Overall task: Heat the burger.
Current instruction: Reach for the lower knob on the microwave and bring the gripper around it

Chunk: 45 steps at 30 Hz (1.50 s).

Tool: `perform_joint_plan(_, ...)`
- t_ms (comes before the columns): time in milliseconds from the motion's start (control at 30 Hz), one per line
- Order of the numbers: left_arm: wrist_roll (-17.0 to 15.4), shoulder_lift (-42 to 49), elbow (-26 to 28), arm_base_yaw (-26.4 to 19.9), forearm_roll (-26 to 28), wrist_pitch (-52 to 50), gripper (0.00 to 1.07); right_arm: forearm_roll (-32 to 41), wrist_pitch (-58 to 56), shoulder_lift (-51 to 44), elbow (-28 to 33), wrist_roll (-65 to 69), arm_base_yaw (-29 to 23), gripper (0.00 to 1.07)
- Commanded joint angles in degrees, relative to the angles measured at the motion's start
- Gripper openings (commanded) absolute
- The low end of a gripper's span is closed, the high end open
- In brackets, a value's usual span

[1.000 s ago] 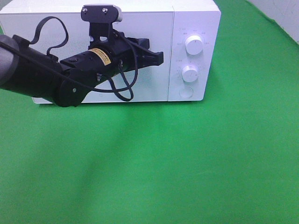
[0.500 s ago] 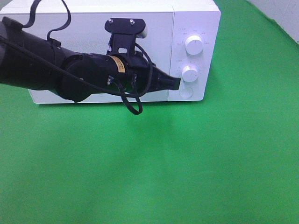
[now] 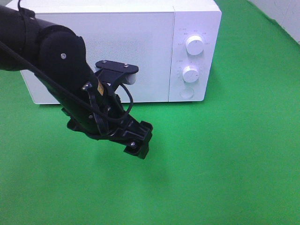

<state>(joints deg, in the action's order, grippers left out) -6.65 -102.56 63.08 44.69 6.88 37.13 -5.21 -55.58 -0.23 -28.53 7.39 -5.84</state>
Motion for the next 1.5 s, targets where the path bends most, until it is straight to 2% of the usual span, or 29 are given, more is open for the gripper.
perform_joint_plan(33, 0.2, 1.5, 0.3, 0.3, -0.3, 5.7, 0.98, -0.3, 0.6, -1.5, 0.2, 0.2, 0.3, 0.74)
perform_joint_plan(233, 0.2, 3.4, 0.3, -2.3, -0.9, 13.4, 0.98, -0.3, 0.6, -1.5, 0.2, 0.2, 0.3, 0.74)
perform_joint_plan(300, 1.0, 4.4, 0.3, -5.3, -0.8, 16.1, 0.98, -0.3, 0.6, -1.5, 0.2, 0.2, 0.3, 0.74)
perform_joint_plan(333, 1.0, 4.4, 0.3, -5.3, -0.8, 16.1, 0.98, -0.3, 0.6, -1.5, 0.2, 0.2, 0.3, 0.74)
perform_joint_plan(367, 1.4, 5.3, 0.3, -7.7, -0.7, 17.3, 0.98, -0.3, 0.6, -1.5, 0.2, 0.2, 0.3, 0.74)
perform_joint_plan(400, 1.4, 5.3, 0.3, -7.7, -0.7, 17.3, 0.98, -0.3, 0.6, -1.5, 0.2, 0.2, 0.3, 0.74)
perform_joint_plan(433, 1.7, 6.5, 0.3, -10.1, -0.9, 18.5, 0.98, -0.3, 0.6, -1.5, 0.2, 0.2, 0.3, 0.74)
perform_joint_plan(467, 1.7, 6.5, 0.3, -10.1, -0.9, 18.5, 0.98, -0.3, 0.6, -1.5, 0.2, 0.2, 0.3, 0.74)
perform_joint_plan(500, 2.2, 7.8, 0.3, -12.9, -0.9, 19.8, 0.98, -0.3, 0.6, -1.5, 0.2, 0.2, 0.3, 0.74)
perform_joint_plan(533, 2.2, 7.8, 0.3, -12.9, -0.9, 19.8, 0.98, -0.3, 0.6, -1.5, 0.2, 0.2, 0.3, 0.74)
perform_joint_plan(567, 3.2, 9.0, 0.3, -15.7, -0.9, 21.3, 0.98, -0.3, 0.6, -1.5, 0.2, 0.2, 0.3, 0.74)
perform_joint_plan(633, 3.7, 9.6, 0.3, -17.2, -0.9, 22.0, 0.98, -0.3, 0.6, -1.5, 0.2, 0.2, 0.3, 0.74)
perform_joint_plan(667, 4.5, 11.1, 0.3, -20.5, -0.8, 23.7, 0.98, -0.3, 0.6, -1.5, 0.2, 0.2, 0.3, 0.74)
perform_joint_plan(700, 4.5, 11.1, 0.3, -20.5, -0.8, 23.7, 0.98, -0.3, 0.6, -1.5, 0.2, 0.2, 0.3, 0.74)
perform_joint_plan(733, 5.0, 12.7, 0.3, -23.5, -0.4, 25.1, 0.98, -0.3, 0.6, -1.5, 0.2, 0.2, 0.3, 0.74)
perform_joint_plan(767, 5.0, 12.7, 0.3, -23.5, -0.4, 25.1, 0.98, -0.3, 0.6, -1.5, 0.2, 0.2, 0.3, 0.74)
perform_joint_plan(800, 6.0, 14.0, 0.3, -26.8, -0.2, 26.9, 0.98, -0.3, 0.6, -1.5, 0.2, 0.2, 0.3, 0.74)
perform_joint_plan(833, 6.0, 14.0, 0.3, -26.8, -0.2, 26.9, 0.98, -0.3, 0.6, -1.5, 0.2, 0.2, 0.3, 0.74)
perform_joint_plan(867, 7.4, 15.4, 0.3, -30.0, -0.1, 28.2, 0.98, -0.3, 0.6, -1.5, 0.2, 0.2, 0.3, 0.74)
perform_joint_plan(900, 7.4, 15.4, 0.3, -30.0, -0.1, 28.2, 0.98, -0.3, 0.6, -1.5, 0.2, 0.2, 0.3, 0.74)
perform_joint_plan(967, 9.2, 17.8, 0.3, -34.4, 0.1, 29.8, 0.98, -0.3, 0.6, -1.5, 0.2, 0.2, 0.3, 0.74)
perform_joint_plan(1067, 9.8, 19.4, 0.3, -37.0, 0.1, 30.7, 0.98, -0.3, 0.6, -1.5, 0.2, 0.2, 0.3, 0.74)
perform_joint_plan(1100, 10.5, 21.1, 0.3, -39.8, 0.1, 30.9, 0.98, -0.3, 0.6, -1.5, 0.2, 0.2, 0.3, 0.74)
perform_joint_plan(1133, 10.5, 21.1, 0.3, -39.8, 0.1, 30.9, 0.98, -0.3, 0.6, -1.5, 0.2, 0.2, 0.3, 0.74)
perform_joint_plan(1167, 11.0, 22.8, 0.3, -42.2, 0.1, 31.4, 0.98, -0.3, 0.6, -1.5, 0.2, 0.2, 0.3, 0.74)
perform_joint_plan(1333, 11.2, 28.0, -0.8, -46.3, 0.6, 32.3, 0.98, -0.3, 0.6, -1.5, 0.2, 0.2, 0.3, 0.74)
perform_joint_plan(1500, 11.3, 33.1, -5.2, -46.5, 0.5, 30.4, 0.98, -0.3, 0.6, -1.5, 0.2, 0.2, 0.3, 0.74)
